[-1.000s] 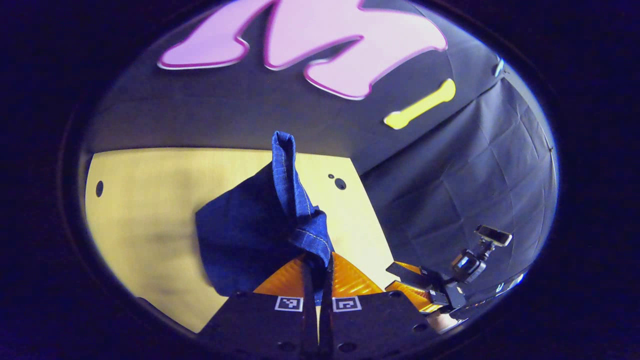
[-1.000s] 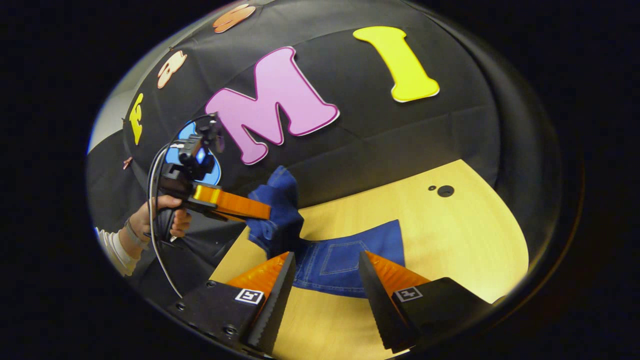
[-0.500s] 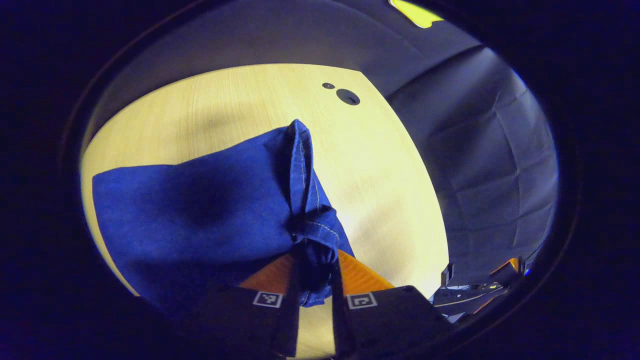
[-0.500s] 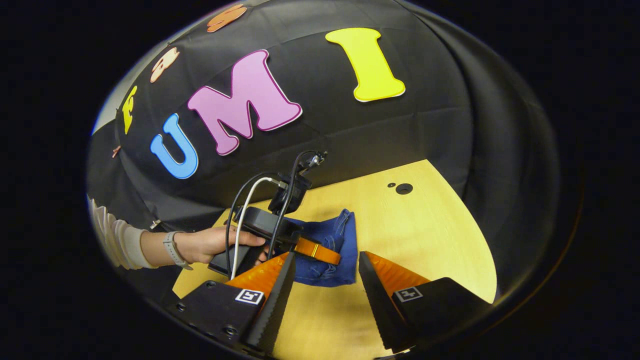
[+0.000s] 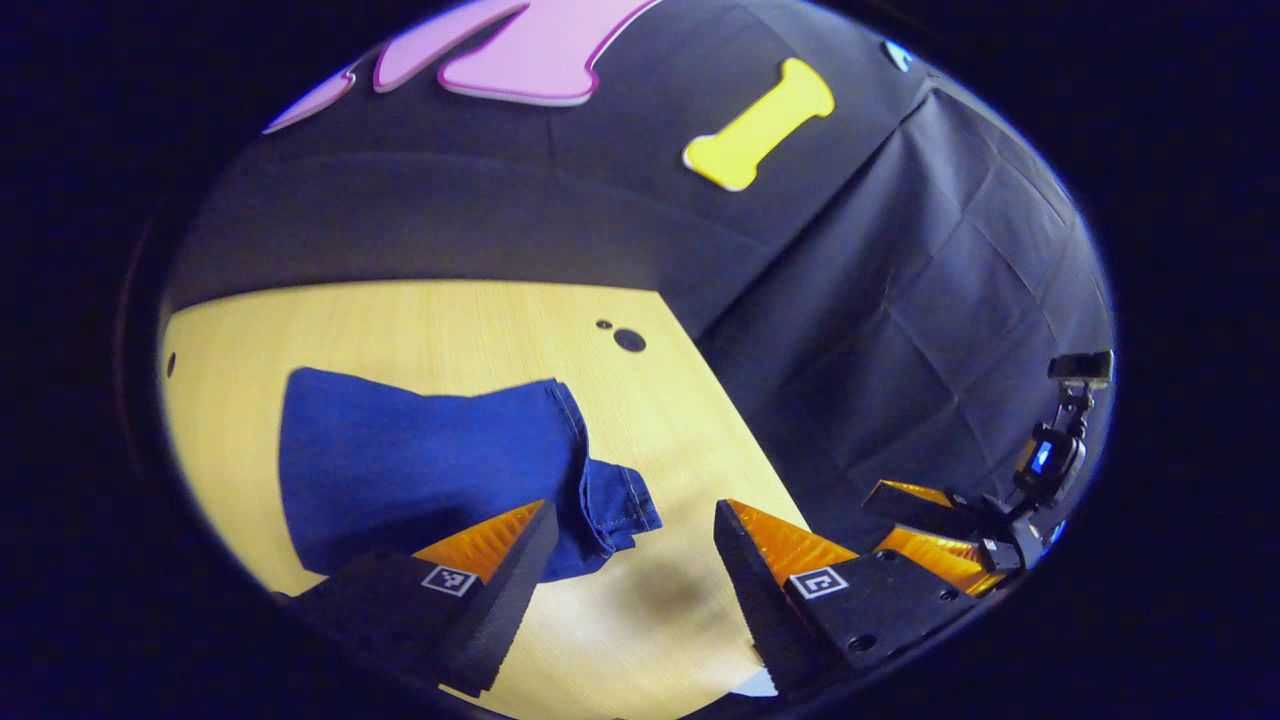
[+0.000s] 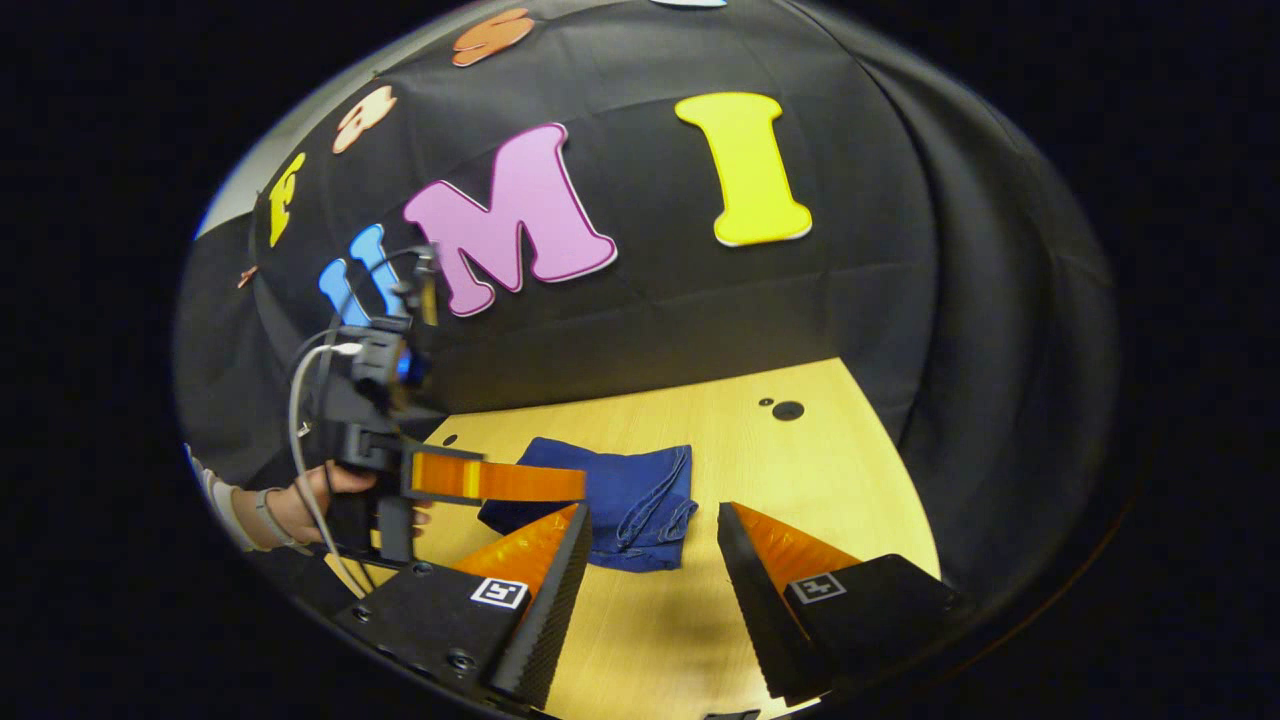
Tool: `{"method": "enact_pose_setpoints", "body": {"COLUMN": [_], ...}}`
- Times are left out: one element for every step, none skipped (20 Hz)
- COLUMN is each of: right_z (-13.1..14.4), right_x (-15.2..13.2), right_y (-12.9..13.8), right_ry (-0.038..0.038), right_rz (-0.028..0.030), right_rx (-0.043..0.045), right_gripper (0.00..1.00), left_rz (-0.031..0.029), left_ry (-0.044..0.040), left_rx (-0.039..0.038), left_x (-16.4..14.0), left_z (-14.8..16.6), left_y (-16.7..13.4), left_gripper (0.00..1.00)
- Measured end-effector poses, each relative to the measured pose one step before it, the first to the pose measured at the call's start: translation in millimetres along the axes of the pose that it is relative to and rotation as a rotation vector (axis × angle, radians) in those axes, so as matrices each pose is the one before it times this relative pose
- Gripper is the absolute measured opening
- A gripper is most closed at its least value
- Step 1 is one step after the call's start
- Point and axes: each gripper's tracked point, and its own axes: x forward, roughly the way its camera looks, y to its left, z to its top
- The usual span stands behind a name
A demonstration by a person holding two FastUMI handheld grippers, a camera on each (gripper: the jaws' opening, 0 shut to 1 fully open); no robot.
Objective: Grasp the waist and the cuffs of the jeans and fold them to make the two legs overlap; first hold the waist and fold one-third of the jeans toward the cuffs, then hold the cuffs and fold the remaining one-third in the same direction to finish folding.
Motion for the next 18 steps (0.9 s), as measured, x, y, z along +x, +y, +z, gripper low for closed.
{"method": "enact_pose_setpoints", "body": {"right_z": [10.24, 9.16, 9.66, 10.63, 12.53, 12.79, 13.59, 14.6, 12.76, 14.13, 12.14, 11.17, 7.85, 4.63, 4.45, 4.76, 4.09, 2.84], "right_x": [-13.72, -18.01, -15.6, -14.82, -15.75, -15.54, -18.94, -15.42, -14.64, -12.52, -10.06, -8.81, -7.02, -4.88, -2.79, -6.13, -2.57, -0.93], "right_y": [7.11, 8.09, 7.77, 7.8, 8.62, 13.09, 8.59, 7.0, 4.95, 4.14, 2.14, 2.29, 0.58, 0.78, 1.94, 2.49, 3.68, 2.99], "right_ry": [-0.03267, -0.03258, -0.02669, -0.02422, -0.02606, -0.02025, -0.03011, -0.02625, -0.02569, -0.03439, -0.03078, -0.03052, -0.02463, -0.01596, -0.01895, -0.01356, -0.01788, -0.00999], "right_rz": [-0.00233, -0.00065, -0.0115, -0.02135, -0.01027, 0.00969, -0.00435, -0.00357, -0.01293, -0.01565, -0.01378, -0.01374, -0.01829, -0.01068, -0.00476, -0.00067, 0.00404, 0.00178], "right_rx": [-0.03852, -0.04382, -0.04615, -0.04031, -0.02696, -0.01776, -0.01516, -0.01241, -0.01232, -0.00717, 0.00037, 0.00236, 0.00387, -0.00103, -0.00389, -0.00154, -0.0063, -0.01009], "right_gripper": [0.79, 0.79, 0.79, 0.78, 0.79, 0.78, 0.78, 0.8, 0.81, 0.82, 0.83, 0.83, 0.85, 0.9, 0.93, 0.96, 0.96, 0.96], "left_rz": [0.03394, 0.02851, 0.03162, 0.05009, 0.03562, 0.02995, 0.0254, 0.0233, 0.01983, 0.01927, 0.01069, 0.01376, 0.0054, 0.01252, 0.01435, 0.01838, 0.01114, 0.00742], "left_ry": [-0.08099, -0.08401, -0.07413, -0.0593, -0.05561, -0.04337, -0.03682, -0.02661, -0.02171, -0.02274, -0.01648, -0.00748, -0.0217, -0.0268, -0.02537, -0.02209, -0.01129, -0.01464], "left_rx": [0.05005, 0.05143, 0.04562, 0.02987, 0.01323, -0.00715, -0.01859, -0.01899, -0.01146, -0.00719, 0.0003, -0.00097, 0.00279, 0.00713, 0.01219, 0.00463, -0.00001, -0.00339], "left_x": [-31.14, -31.0, -34.32, -30.9, -31.72, -31.66, -28.09, -24.83, -19.75, -12.3, -10.57, -15.07, -9.54, -7.62, -8.33, -9.48, -7.34, -2.79], "left_z": [2.24, 2.96, 5.93, 2.53, 5.41, 4.01, 7.3, 2.88, 4.45, -0.67, 2.2, 2.33, 7.53, 7.83, 11.18, 12.24, 9.21, 5.8], "left_y": [-4.3, -3.06, -6.15, -4.79, -6.14, -7.01, -5.88, -4.39, -2.09, 0.35, 0.01, 1.31, 0.0, 2.33, 3.45, 6.73, 3.7, 2.95], "left_gripper": [0.97, 0.97, 0.97, 0.97, 0.97, 0.96, 0.97, 0.96, 0.96, 0.96, 0.96, 0.96, 0.96, 0.96, 0.96, 0.96, 0.96, 0.96]}}
